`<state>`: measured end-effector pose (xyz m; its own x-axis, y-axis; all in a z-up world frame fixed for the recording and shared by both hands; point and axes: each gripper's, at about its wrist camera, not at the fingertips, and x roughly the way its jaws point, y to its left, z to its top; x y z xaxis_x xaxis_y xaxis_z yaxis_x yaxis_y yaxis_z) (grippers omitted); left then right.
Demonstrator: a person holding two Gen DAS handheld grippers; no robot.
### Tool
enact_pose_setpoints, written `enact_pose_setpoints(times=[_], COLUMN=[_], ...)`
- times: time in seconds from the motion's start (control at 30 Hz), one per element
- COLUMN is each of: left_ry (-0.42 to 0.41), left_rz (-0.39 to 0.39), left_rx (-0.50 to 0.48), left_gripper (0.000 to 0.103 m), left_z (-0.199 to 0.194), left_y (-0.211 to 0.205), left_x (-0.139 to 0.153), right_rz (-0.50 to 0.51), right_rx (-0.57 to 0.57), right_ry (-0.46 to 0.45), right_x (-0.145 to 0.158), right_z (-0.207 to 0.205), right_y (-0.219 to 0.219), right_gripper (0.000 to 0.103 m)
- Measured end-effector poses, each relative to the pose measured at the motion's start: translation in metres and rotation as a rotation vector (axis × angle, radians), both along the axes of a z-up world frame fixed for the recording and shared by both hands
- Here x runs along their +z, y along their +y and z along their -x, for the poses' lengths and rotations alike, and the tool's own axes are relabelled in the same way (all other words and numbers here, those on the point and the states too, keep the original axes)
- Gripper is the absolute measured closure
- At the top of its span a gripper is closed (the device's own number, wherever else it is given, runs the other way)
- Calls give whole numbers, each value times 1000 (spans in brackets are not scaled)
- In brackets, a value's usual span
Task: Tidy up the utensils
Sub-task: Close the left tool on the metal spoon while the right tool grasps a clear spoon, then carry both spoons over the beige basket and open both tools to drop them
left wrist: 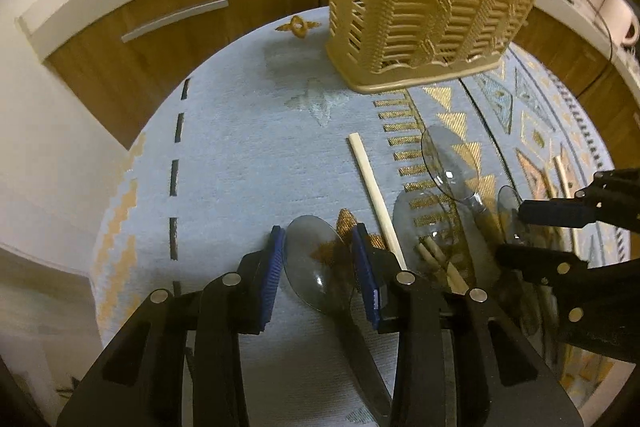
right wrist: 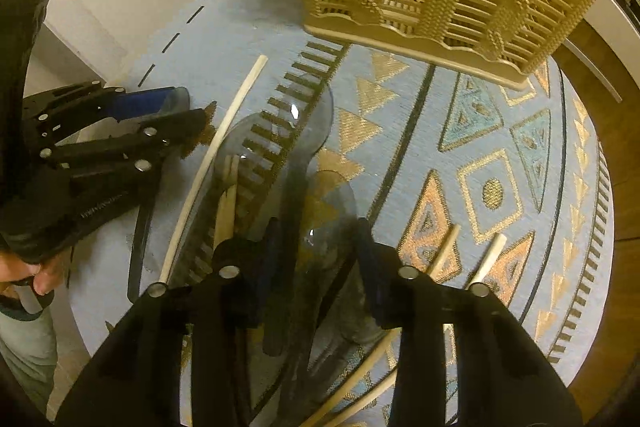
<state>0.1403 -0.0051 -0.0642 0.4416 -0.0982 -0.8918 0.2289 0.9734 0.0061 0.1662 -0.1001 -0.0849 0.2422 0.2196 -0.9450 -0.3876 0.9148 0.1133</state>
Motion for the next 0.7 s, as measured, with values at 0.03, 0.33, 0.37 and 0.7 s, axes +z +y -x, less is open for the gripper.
enact_pose_setpoints(times=[0.03,0.33,0.37,0.7], left_ry=[-6,-88,-108,-393], left_rz=[-12,79,104,261], left_rx=[-2,5,0,-66], left_gripper=[70,73,73,74], left_z=[0,20,23,71], left_y=[-3,5,7,8], left_x=[0,14,19,96], right_rz=[3,-71,-87,-282], right_rx=[-1,-7,-11,-3], right_ry=[-5,-56,-67,-281], right_x=[0,9,12,72], right_z=[0,7,9,38], right_y=[1,-11,-16,-48], right_gripper=[73,73,73,73])
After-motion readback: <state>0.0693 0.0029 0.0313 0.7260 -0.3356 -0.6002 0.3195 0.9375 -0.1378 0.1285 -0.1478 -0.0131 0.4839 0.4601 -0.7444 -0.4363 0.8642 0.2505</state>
